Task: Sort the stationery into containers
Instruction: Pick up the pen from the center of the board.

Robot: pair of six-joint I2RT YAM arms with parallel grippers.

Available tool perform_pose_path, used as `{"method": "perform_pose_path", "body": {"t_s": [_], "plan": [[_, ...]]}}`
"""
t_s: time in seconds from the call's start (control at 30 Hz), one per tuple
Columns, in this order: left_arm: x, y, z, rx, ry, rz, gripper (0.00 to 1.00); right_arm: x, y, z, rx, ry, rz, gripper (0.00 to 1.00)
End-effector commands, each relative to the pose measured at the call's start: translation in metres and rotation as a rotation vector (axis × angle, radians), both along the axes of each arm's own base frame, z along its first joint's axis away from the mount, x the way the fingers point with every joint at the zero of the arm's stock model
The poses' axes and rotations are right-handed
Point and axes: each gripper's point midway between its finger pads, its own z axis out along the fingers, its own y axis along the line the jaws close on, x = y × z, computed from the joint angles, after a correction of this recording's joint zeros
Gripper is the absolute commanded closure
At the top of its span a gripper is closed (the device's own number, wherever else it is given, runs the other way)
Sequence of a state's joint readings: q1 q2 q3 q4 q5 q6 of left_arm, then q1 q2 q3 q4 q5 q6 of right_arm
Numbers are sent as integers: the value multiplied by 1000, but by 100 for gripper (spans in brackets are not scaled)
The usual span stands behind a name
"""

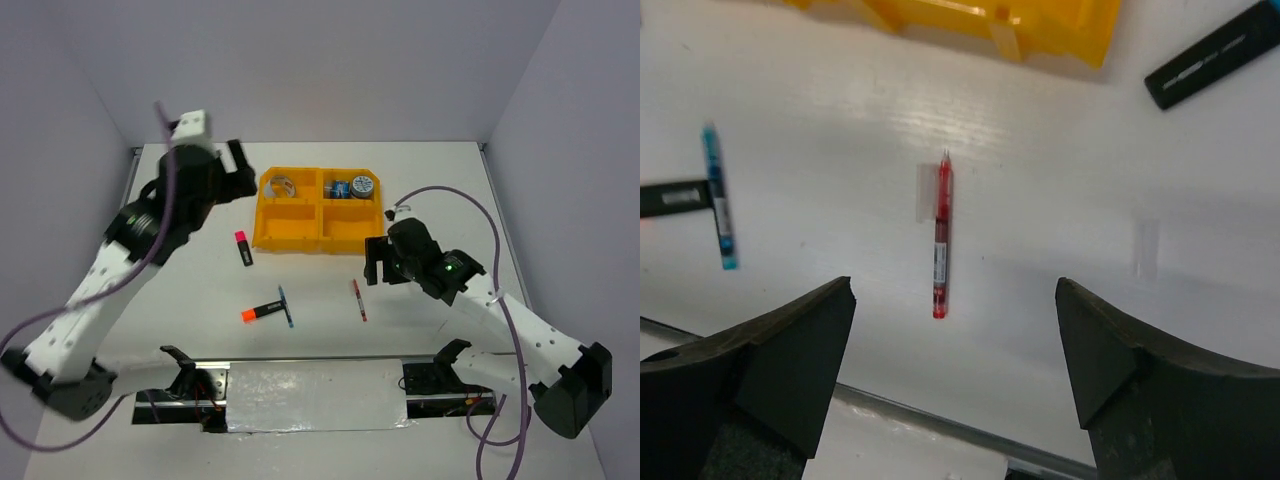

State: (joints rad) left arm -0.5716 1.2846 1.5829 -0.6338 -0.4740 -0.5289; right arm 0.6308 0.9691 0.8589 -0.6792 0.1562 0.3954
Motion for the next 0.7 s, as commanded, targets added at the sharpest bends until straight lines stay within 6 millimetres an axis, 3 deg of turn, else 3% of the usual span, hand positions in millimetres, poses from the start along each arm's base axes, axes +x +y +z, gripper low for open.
{"method": "perform_pose_path", "body": {"t_s": [0.0, 0.1, 0.2, 0.3, 0.47, 0.57, 0.67], "plan": [[-59, 51, -22, -10, 39, 101, 1, 2, 18, -11, 36, 11, 19, 15], [-94, 67, -38, -26, 47, 74, 1, -4, 22, -35, -19, 62, 8, 26], [-112, 76, -59, -4, 58, 49, 1, -12, 30, -54, -41, 104, 32, 32], [-121, 75, -81, 26, 76, -5, 1, -19, 38, -72, -79, 142, 50, 39], [-125, 69, -117, 6, 108, -28, 1, -25, 34, -109, -160, 211, 35, 44], [-122, 59, -134, -20, 120, -57, 1, -30, 38, -121, -164, 246, 53, 48], [-122, 59, -139, -7, 149, -54, 1, -31, 41, -123, -165, 253, 59, 49]]}}
